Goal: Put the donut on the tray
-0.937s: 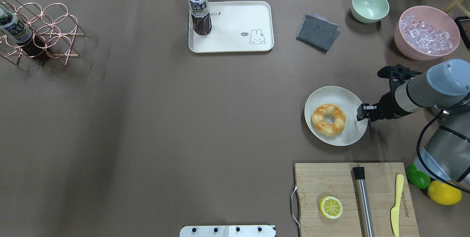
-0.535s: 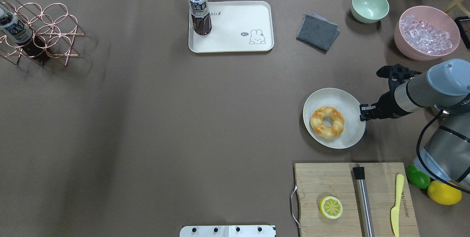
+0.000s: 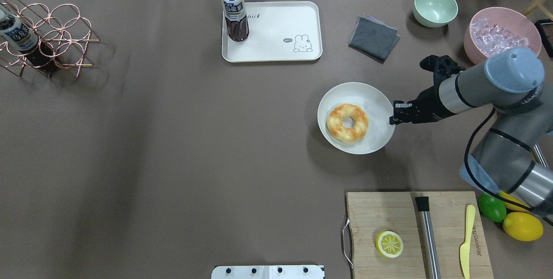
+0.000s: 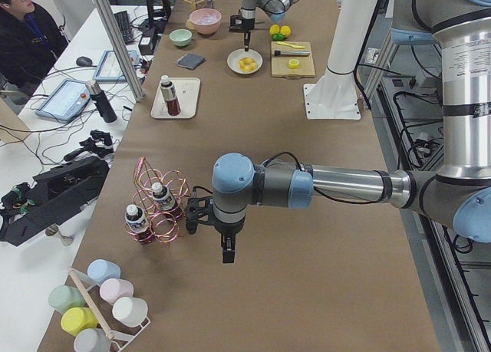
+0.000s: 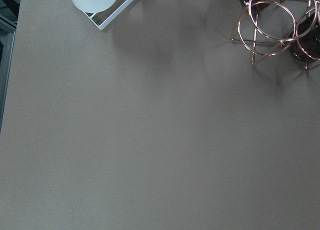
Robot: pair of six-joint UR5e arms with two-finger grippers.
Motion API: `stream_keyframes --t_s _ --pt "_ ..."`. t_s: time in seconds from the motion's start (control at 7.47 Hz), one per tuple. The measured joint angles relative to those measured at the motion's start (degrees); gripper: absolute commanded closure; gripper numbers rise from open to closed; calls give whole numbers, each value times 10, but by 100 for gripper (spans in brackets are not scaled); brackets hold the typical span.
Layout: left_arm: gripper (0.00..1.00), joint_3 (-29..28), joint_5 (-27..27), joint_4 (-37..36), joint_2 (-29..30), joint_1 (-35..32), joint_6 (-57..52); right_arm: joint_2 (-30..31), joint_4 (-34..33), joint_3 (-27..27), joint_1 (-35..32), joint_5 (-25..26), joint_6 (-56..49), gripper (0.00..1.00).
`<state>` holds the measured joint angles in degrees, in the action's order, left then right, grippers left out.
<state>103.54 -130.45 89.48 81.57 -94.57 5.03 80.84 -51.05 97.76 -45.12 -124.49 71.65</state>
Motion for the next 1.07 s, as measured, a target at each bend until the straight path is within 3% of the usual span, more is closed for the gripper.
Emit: stream_keyframes --t_s 0.27,0.54,1.07 --pt "2 0 0 0 1 0 0 -91 0 -75 -24 -4 21 100" --pt "2 0 -1 -1 -2 -1 0 -196 -4 -189 -57 -9 26 100" --pt "2 1 -1 4 -12 -3 0 -379 -65 -376 -69 0 22 100"
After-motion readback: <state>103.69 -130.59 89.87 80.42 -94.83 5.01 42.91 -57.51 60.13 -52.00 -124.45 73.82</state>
